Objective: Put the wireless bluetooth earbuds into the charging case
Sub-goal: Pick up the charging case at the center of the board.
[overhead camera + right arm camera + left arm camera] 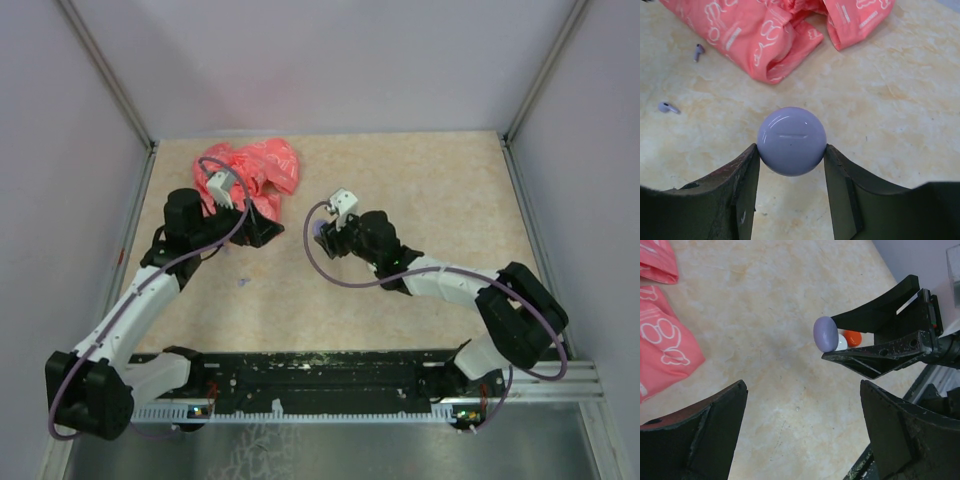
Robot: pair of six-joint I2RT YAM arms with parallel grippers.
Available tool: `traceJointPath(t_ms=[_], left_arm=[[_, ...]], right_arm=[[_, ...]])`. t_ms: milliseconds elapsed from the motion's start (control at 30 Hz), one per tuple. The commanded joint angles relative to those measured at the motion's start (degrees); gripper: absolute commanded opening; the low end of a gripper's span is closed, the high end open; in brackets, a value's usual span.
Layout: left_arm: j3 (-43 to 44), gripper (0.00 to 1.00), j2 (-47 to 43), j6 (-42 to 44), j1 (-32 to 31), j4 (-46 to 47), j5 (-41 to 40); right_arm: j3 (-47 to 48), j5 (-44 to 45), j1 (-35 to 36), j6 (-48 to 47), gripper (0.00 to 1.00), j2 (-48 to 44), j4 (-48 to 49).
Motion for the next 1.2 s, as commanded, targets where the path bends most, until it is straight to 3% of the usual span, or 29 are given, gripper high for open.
traceJointPath(t_ms=[0,200,867,1167], left_arm=[[-0.96,0.97,1.49,-3.30,0.44,4.23,8.41],[-2.06,0.91,4.71,-6.98,0.35,7.88,14.80],[-3.25,0.64,7.77,-9.73,0.35,10.96,19.78],[-2.95,0.31,8.07,-9.27,0.35,10.68,20.86]], right_arm=[[-2.49,2.67,3.67,1.11,0.39,-4.04,13.21],[-3.29,3.34,8.53,-0.30,0.39,-3.88,17.88],[-3.07,2.13,13.62,-3.14,0.39,-1.35,23.75],[-2.94,1.09,14.71,-4.87,0.39,0.09,24.73]])
